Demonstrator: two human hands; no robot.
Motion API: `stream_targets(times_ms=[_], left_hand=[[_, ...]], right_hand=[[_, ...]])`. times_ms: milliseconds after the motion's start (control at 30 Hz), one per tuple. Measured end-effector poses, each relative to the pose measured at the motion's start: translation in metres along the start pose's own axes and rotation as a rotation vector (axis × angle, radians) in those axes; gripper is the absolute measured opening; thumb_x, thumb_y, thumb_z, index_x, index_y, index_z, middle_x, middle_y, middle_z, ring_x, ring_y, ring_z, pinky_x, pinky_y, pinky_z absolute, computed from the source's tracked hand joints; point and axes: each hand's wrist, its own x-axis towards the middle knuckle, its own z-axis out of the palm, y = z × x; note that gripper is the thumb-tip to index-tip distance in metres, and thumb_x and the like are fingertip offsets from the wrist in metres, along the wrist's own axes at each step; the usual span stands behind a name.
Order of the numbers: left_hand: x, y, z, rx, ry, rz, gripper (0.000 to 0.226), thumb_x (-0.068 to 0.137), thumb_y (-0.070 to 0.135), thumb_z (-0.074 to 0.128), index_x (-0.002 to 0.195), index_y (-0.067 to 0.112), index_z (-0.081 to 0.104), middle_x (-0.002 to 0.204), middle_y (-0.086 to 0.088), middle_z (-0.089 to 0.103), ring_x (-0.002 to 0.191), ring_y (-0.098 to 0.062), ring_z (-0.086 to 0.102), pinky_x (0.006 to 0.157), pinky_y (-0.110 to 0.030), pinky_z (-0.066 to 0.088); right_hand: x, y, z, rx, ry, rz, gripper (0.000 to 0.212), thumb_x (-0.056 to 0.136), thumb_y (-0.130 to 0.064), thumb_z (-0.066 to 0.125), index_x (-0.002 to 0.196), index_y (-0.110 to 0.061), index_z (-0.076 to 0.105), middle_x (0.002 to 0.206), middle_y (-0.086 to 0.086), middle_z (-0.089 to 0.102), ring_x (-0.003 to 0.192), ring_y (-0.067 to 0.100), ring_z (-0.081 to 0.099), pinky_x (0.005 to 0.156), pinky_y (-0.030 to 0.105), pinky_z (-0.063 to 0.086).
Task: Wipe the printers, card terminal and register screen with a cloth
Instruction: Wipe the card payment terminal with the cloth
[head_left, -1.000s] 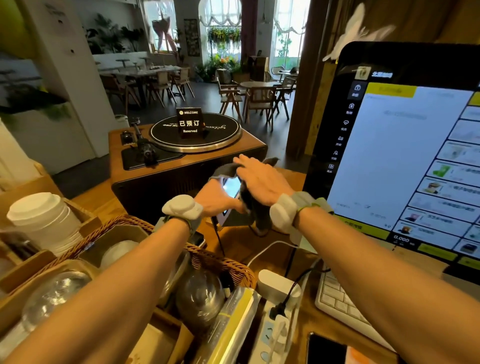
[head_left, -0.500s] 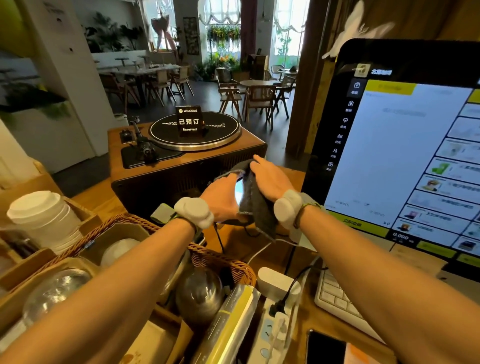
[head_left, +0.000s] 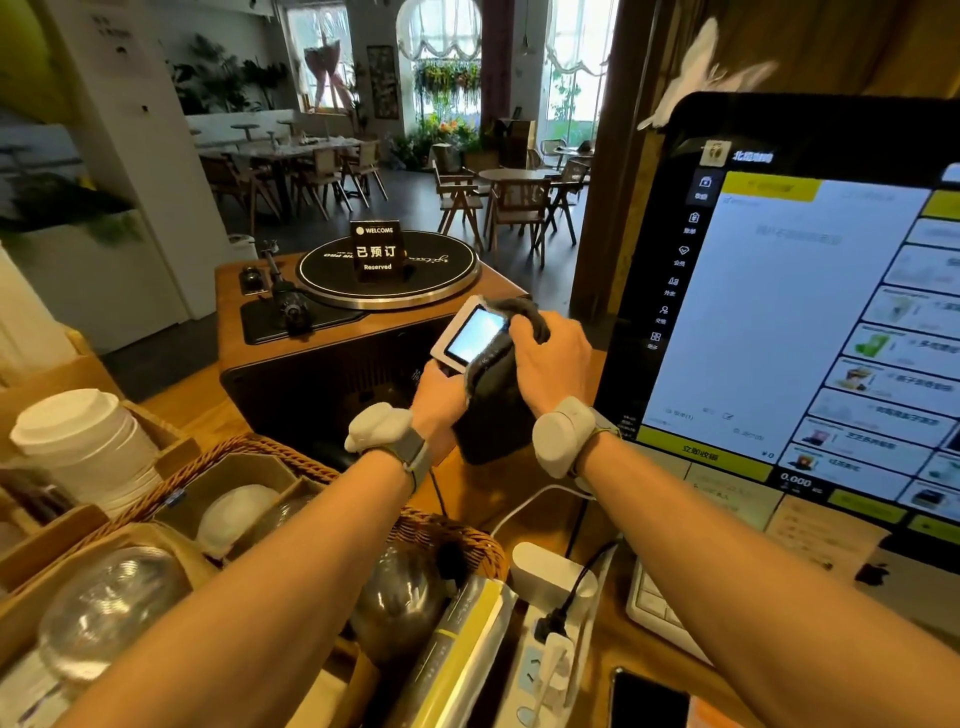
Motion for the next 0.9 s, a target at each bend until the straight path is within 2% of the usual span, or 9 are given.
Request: stream_targets(times_ms=[133, 200, 267, 367, 433, 567, 700, 767, 900], left_hand=[[-0.002, 0.004, -0.006, -0.420, -0.182, -0.091, 0.066, 0.080, -0.011, 0.038, 0.139, 0.020, 0.039, 0.111, -0.016, 0.062, 0.084, -0.025, 0.064, 0.059, -0.030, 0.054], [-0.002, 0.007, -0.008, -0.599, -0.221, -0.110, 0.058, 0.084, 0.004, 0.036, 0.140, 0.012, 0.043, 0.104, -0.015, 0.068, 0.082, -0.022, 0.066, 0.068, -0.031, 0.054], [0.000, 0.007, -0.005, -0.612, -0.241, -0.148, 0.049, 0.095, 0.034, 0.041, 0.138, 0.012, 0.046, 0.124, -0.019, 0.063, 0.108, -0.030, 0.062, 0.095, -0.044, 0.050], [0.006, 0.002, -0.004, -0.510, -0.188, -0.264, 0.067, 0.091, 0.066, 0.035, 0.134, 0.016, 0.050, 0.129, -0.018, 0.060, 0.117, -0.037, 0.058, 0.104, -0.052, 0.043], [0.006, 0.000, -0.008, -0.459, -0.153, -0.288, 0.065, 0.090, 0.065, 0.036, 0.132, 0.017, 0.049, 0.127, -0.017, 0.061, 0.112, -0.037, 0.061, 0.097, -0.050, 0.050], [0.004, -0.002, -0.010, -0.368, -0.191, -0.253, 0.056, 0.092, 0.062, 0.038, 0.124, 0.020, 0.056, 0.124, -0.013, 0.064, 0.104, -0.031, 0.066, 0.079, -0.041, 0.056], [0.008, 0.006, -0.019, -0.385, -0.096, -0.222, 0.052, 0.092, 0.059, 0.042, 0.124, 0.019, 0.055, 0.116, -0.013, 0.066, 0.097, -0.030, 0.068, 0.074, -0.039, 0.058], [0.005, 0.011, -0.022, -0.360, -0.151, -0.230, 0.048, 0.093, 0.057, 0.041, 0.114, 0.018, 0.058, 0.104, -0.013, 0.072, 0.085, -0.027, 0.073, 0.062, -0.035, 0.059], [0.003, 0.008, -0.012, -0.236, -0.213, -0.195, 0.056, 0.096, 0.054, 0.038, 0.135, 0.016, 0.049, 0.130, -0.016, 0.060, 0.110, -0.029, 0.063, 0.082, -0.037, 0.053]], right_hand=[[-0.005, 0.000, -0.005, 0.008, -0.024, 0.038, 0.022, 0.087, -0.040, 0.045, 0.067, -0.031, 0.043, 0.078, -0.006, 0.043, 0.070, 0.014, 0.046, 0.053, 0.019, 0.026], [-0.009, 0.000, -0.003, -0.002, -0.048, 0.049, 0.019, 0.092, -0.038, 0.041, 0.077, -0.028, 0.047, 0.083, -0.003, 0.045, 0.073, 0.017, 0.046, 0.056, 0.019, 0.027], [-0.015, -0.001, -0.001, 0.003, -0.053, 0.050, 0.024, 0.094, -0.041, 0.038, 0.079, -0.026, 0.048, 0.077, -0.008, 0.046, 0.069, 0.010, 0.046, 0.058, 0.020, 0.030], [-0.018, -0.005, 0.007, 0.017, -0.159, 0.067, 0.032, 0.091, -0.046, 0.034, 0.075, -0.027, 0.053, 0.082, -0.003, 0.057, 0.080, 0.018, 0.056, 0.076, 0.037, 0.045], [-0.010, -0.012, 0.009, 0.021, -0.253, 0.142, 0.039, 0.090, -0.049, 0.030, 0.082, -0.024, 0.060, 0.091, 0.004, 0.062, 0.093, 0.027, 0.058, 0.090, 0.045, 0.046], [0.009, -0.028, 0.004, 0.408, -0.411, 0.418, 0.040, 0.093, -0.051, 0.037, 0.093, -0.019, 0.061, 0.092, 0.010, 0.062, 0.095, 0.029, 0.060, 0.088, 0.038, 0.049], [-0.023, -0.017, 0.011, 0.516, -0.504, 0.321, 0.016, 0.089, -0.043, 0.050, 0.092, -0.028, 0.055, 0.092, -0.002, 0.058, 0.088, 0.014, 0.059, 0.084, 0.036, 0.045], [-0.019, -0.017, 0.008, 0.550, -0.573, 0.329, 0.020, 0.088, -0.044, 0.050, 0.097, -0.027, 0.055, 0.100, 0.001, 0.059, 0.096, 0.020, 0.060, 0.086, 0.036, 0.046], [0.002, -0.025, 0.002, 0.473, -0.430, 0.274, 0.029, 0.098, -0.026, 0.040, 0.121, -0.010, 0.047, 0.105, 0.009, 0.054, 0.097, 0.022, 0.056, 0.085, 0.032, 0.044]])
